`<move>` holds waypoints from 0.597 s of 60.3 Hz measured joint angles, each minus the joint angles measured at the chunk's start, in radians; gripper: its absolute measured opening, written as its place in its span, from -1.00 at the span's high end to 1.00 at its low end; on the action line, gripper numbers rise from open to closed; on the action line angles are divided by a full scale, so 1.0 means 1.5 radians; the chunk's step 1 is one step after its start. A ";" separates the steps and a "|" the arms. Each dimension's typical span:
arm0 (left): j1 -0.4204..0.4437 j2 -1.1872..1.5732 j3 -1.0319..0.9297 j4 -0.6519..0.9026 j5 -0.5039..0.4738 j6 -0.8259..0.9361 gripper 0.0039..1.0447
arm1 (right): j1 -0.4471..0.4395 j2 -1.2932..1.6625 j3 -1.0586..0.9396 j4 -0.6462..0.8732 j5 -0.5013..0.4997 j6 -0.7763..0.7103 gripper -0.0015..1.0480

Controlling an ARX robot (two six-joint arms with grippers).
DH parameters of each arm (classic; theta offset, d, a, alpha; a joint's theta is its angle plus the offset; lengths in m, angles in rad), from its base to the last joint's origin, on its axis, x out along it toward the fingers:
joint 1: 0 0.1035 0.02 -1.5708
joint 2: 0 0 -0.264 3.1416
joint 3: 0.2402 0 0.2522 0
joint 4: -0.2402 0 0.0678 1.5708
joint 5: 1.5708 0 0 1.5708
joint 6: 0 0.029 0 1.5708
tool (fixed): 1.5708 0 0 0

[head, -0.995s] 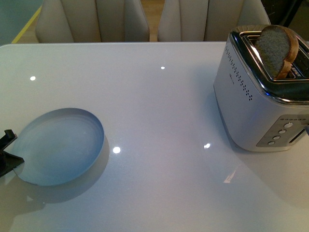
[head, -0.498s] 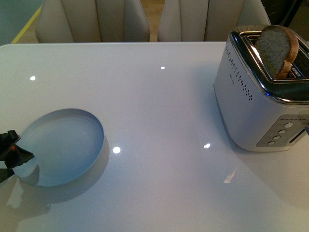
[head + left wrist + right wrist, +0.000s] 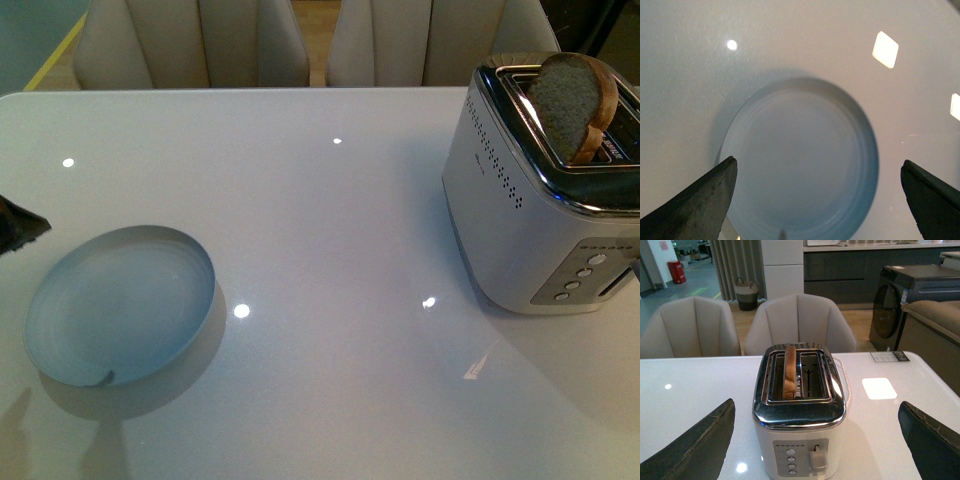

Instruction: Left arm holds plate, right arm toasts bread

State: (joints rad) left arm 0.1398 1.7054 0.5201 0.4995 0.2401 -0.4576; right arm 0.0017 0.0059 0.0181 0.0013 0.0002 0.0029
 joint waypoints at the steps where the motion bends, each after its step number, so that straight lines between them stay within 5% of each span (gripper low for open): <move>1: -0.002 -0.010 -0.001 -0.005 -0.002 -0.001 -0.86 | 0.000 0.000 0.000 0.000 0.000 0.000 -0.83; 24: -0.132 -0.345 0.007 -0.183 -0.079 -0.003 -0.86 | 0.000 0.000 0.000 0.000 0.000 0.000 -0.83; 36: -0.135 -0.353 0.011 -0.185 -0.081 -0.001 -0.86 | 0.000 0.000 0.000 0.000 0.000 0.000 -0.83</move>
State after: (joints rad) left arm -0.0620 1.1763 0.5365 0.2218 0.1188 -0.4591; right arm 0.0017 0.0055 0.0181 0.0013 0.0002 0.0029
